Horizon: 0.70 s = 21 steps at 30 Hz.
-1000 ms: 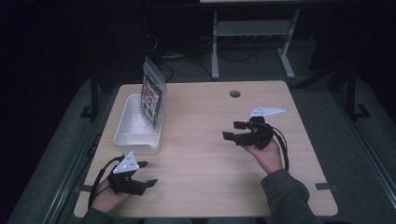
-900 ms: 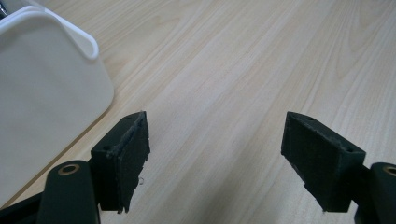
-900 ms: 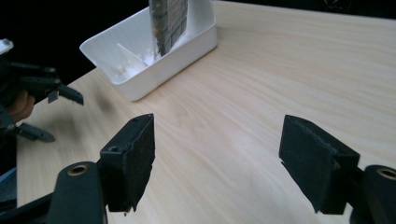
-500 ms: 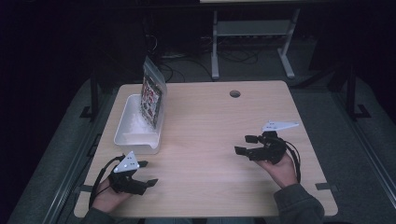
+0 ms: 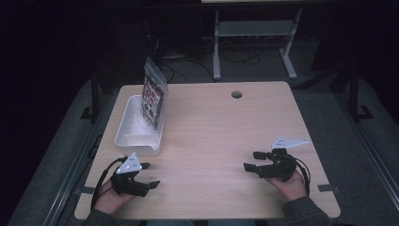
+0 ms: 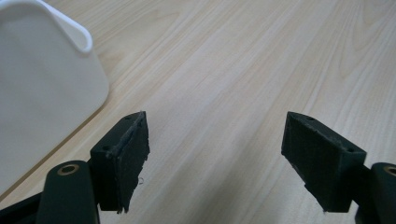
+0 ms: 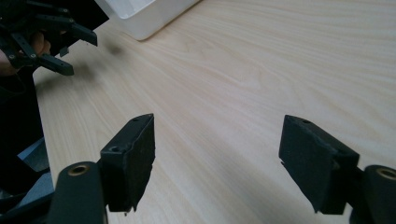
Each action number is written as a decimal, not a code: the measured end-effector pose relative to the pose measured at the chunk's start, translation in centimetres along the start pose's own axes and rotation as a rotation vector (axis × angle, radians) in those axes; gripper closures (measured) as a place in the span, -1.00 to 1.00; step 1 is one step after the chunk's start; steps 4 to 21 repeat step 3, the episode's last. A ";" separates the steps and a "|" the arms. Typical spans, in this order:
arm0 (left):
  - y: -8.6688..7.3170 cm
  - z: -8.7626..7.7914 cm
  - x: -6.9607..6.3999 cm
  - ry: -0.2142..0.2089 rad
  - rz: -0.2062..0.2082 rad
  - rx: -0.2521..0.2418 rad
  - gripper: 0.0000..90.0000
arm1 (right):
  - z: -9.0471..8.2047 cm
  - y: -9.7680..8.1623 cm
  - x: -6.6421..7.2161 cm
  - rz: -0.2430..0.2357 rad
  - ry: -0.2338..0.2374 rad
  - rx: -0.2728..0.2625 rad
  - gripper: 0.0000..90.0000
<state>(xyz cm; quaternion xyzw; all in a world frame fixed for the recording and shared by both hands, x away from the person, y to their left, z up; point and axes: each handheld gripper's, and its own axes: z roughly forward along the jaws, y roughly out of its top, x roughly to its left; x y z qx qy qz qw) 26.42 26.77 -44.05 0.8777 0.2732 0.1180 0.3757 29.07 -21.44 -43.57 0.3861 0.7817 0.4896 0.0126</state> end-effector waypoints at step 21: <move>0.0 0.0 -0.1 -0.004 0.001 -0.002 -0.50 | -0.1 -0.3 0.1 0.012 0.003 -0.002 -0.41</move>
